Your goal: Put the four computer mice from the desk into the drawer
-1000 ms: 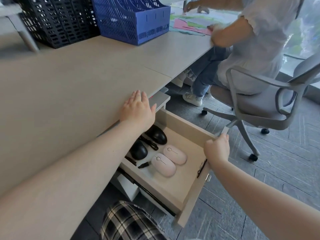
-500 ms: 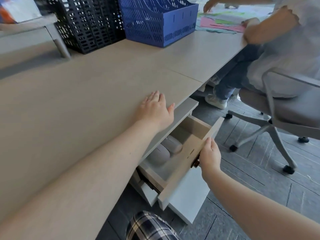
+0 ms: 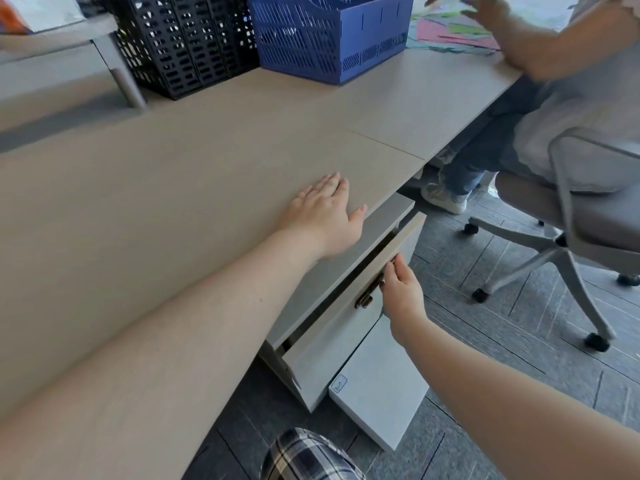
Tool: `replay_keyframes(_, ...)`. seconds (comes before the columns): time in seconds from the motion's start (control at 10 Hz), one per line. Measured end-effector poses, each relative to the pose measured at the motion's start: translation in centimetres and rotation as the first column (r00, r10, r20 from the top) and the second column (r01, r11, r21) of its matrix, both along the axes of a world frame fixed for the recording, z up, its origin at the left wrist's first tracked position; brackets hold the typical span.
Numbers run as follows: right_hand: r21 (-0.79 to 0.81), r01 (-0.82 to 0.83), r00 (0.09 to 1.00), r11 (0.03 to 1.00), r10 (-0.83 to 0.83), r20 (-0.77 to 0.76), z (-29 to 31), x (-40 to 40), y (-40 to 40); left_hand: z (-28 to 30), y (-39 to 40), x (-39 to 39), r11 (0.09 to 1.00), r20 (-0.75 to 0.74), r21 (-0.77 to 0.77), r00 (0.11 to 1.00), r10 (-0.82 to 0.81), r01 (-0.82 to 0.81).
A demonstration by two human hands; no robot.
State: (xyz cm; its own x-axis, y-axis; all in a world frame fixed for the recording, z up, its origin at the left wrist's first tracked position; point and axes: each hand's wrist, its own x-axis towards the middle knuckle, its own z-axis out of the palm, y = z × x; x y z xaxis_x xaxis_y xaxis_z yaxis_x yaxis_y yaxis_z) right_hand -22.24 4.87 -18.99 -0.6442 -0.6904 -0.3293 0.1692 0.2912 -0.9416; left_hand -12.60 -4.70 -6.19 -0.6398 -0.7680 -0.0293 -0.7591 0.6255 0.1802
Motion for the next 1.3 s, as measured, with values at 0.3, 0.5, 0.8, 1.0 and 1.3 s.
replay_keyframes(0.3,-0.051,0.072,0.98,0.996,-0.061,0.192,-1.1,0.4,-3.1,-0.1,-0.4,-0.1,0.999,-0.024,-0.005,0.999,-0.032,0.032)
replay_keyframes(0.5,-0.054,0.117,0.97,0.992,-0.102,0.221,-1.0,0.9,-3.4,-0.1,-0.6,-0.5,0.999,-0.014,-0.009,0.998,-0.054,0.054)
replay_keyframes(0.8,0.06,-0.066,0.996,0.996,0.063,0.063,0.3,-0.8,-2.1,0.1,-0.3,-0.2,0.999,0.003,0.009,0.999,-0.048,0.048)
replay_keyframes(1.0,0.271,-0.236,0.971,0.933,0.234,0.04,2.4,-2.7,0.4,0.3,-0.1,-0.2,0.999,-0.011,0.011,0.999,-0.045,0.045)
replay_keyframes(1.3,-0.141,-0.362,0.915,0.922,0.321,-0.245,16.3,-6.7,10.2,0.0,-0.3,-0.5,0.998,-0.037,-0.008,0.997,-0.061,0.06)
